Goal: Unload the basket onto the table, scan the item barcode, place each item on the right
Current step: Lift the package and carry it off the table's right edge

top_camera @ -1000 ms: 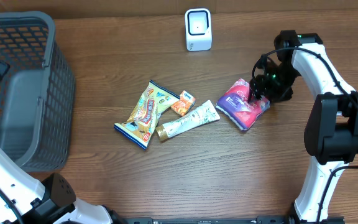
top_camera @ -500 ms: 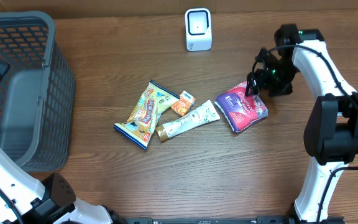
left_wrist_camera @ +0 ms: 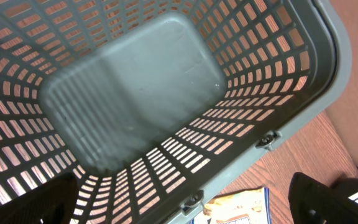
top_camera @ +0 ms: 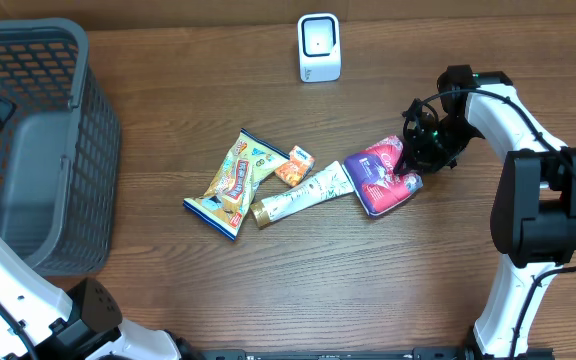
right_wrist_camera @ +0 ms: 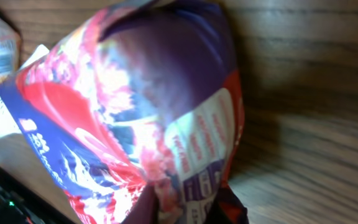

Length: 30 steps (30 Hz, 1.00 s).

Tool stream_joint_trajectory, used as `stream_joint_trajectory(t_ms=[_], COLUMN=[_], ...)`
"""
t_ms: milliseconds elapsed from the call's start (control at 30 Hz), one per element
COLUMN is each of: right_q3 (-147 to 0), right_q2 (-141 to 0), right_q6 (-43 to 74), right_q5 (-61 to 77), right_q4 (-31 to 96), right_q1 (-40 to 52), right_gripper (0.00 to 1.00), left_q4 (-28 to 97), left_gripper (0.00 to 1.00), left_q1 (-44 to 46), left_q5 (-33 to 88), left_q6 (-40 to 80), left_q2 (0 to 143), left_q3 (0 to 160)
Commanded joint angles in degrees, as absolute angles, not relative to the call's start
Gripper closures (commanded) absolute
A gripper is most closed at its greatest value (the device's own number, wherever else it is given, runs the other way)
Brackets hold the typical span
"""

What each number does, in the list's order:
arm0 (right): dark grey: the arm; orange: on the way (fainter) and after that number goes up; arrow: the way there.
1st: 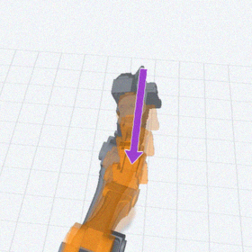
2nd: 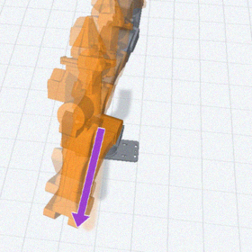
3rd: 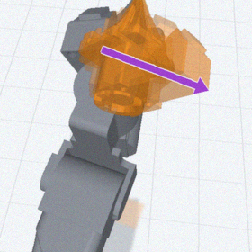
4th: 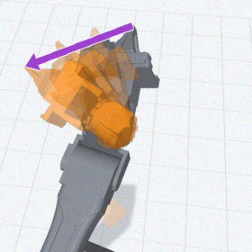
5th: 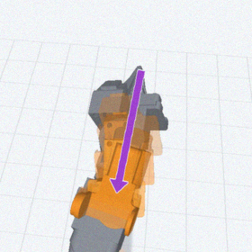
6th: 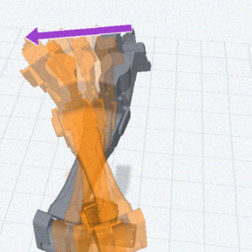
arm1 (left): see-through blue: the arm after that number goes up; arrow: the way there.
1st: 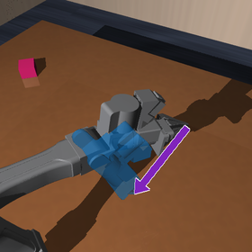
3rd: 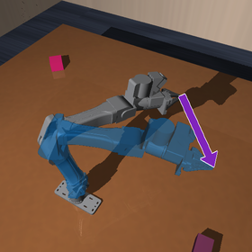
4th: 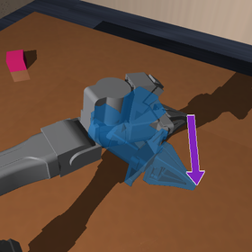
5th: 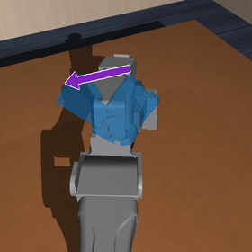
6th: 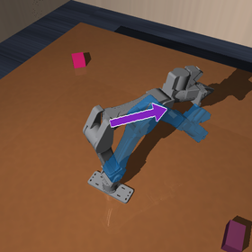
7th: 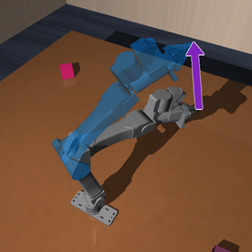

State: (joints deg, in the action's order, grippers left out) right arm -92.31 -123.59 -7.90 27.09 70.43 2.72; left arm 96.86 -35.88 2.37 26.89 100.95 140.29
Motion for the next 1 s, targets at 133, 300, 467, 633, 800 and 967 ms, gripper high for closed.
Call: stream_joint_trajectory(t_ms=[133,300,467,633,800,967], right_q3=[-102.48,-103.53,-103.53,-103.53,-103.53,-103.85], right_q2=[-122.89,-122.91,-123.81,-126.30,-130.50,-131.13], right_q6=[16.40,38.28,51.94,55.92,57.01,56.75], right_q5=[40.62,43.57,36.32,26.52,23.05,24.16], right_q4=[57.45,31.66,10.41,6.00,4.12,4.16], right_q1=[2.98,5.67,10.11,14.24,15.97,13.80], right_gripper=[0.96,0.96,0.96,0.96,0.96,0.96], left_q4=[96.79,96.79,96.79,96.79,96.79,96.79], left_gripper=[0.00,0.00,0.00,0.00,0.00,0.00], left_q1=[-35.99,-35.99,-35.99,-35.99,-35.99,-35.99], left_q5=[2.37,2.39,2.37,2.39,2.39,2.37], left_q6=[27.27,27.27,27.27,27.27,27.27,27.24], left_q2=[101.14,101.14,101.14,101.14,101.14,101.14], left_q3=[140.62,140.62,140.62,140.62,140.62,140.62])
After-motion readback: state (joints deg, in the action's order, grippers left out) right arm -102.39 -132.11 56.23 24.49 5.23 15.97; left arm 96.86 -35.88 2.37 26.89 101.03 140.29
